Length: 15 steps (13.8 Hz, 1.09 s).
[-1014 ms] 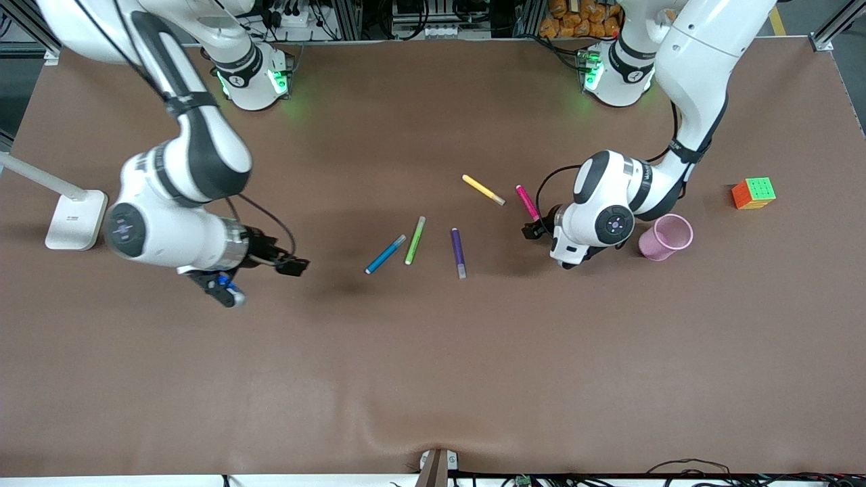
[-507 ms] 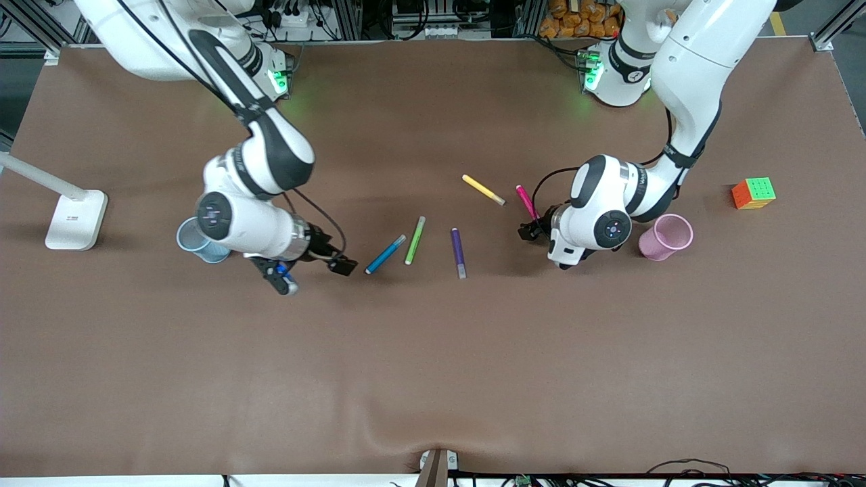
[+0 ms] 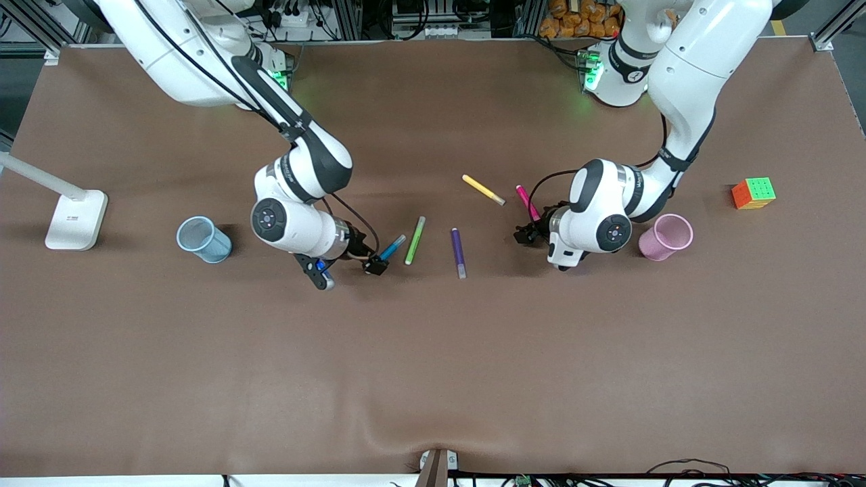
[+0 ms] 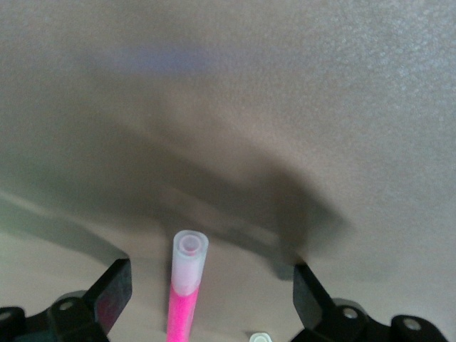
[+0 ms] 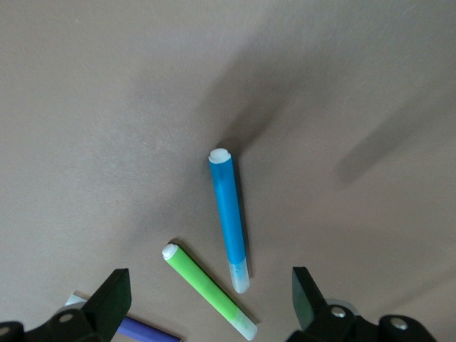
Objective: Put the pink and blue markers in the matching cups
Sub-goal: 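Grasp the pink marker with the left gripper while the right gripper grasps the blue marker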
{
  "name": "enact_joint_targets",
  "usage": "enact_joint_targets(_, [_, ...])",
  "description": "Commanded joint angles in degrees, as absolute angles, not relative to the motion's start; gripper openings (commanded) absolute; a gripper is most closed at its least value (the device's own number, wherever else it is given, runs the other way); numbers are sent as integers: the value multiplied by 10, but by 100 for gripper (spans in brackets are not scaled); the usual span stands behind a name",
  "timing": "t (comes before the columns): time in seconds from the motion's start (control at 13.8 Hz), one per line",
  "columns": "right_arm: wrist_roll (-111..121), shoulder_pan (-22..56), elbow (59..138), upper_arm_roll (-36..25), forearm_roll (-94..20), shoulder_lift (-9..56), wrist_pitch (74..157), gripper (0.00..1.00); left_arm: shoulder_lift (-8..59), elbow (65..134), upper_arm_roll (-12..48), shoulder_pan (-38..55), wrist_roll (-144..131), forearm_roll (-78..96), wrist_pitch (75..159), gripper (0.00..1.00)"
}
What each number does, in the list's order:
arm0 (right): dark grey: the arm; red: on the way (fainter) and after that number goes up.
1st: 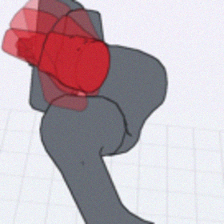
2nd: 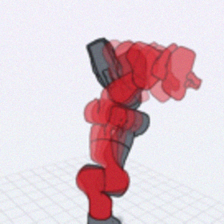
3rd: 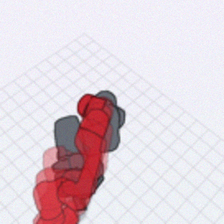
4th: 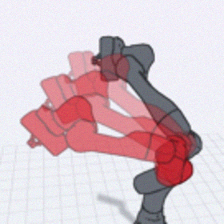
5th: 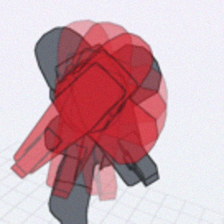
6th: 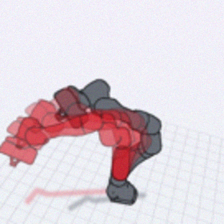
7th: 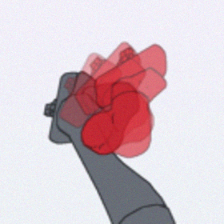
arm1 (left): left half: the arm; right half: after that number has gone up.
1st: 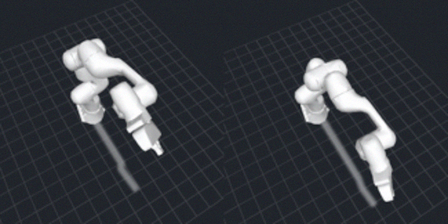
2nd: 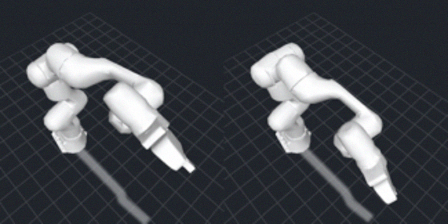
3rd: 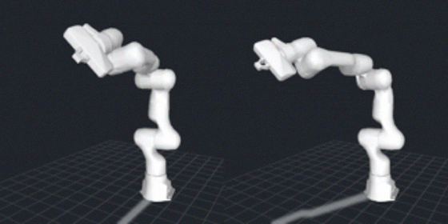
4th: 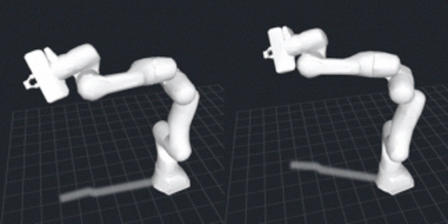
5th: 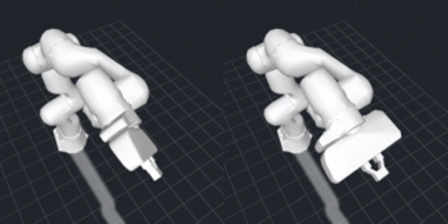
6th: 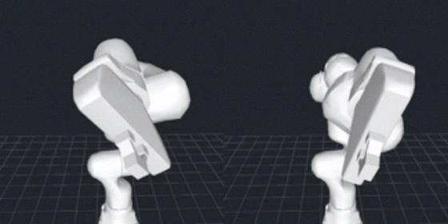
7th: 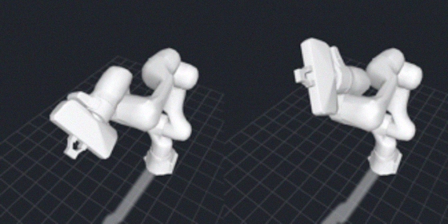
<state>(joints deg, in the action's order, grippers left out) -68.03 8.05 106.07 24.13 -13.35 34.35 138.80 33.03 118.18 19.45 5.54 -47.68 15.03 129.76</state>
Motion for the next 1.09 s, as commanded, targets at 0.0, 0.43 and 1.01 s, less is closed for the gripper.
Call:
enact_joint_targets(0.0, [-715,94,1052,244,-119,361,1397,86,339,1184,194,58,-485,159,1305,100])
enact_joint_targets(0.43, [-755,107,1044,244,-76,383,1410,68,345,1187,194,55,-485,159,1305,98])
enact_joint_targets(1.01, [-755,117,1042,244,-67,403,1431,49,333,1187,194,55,-504,158,1292,34])
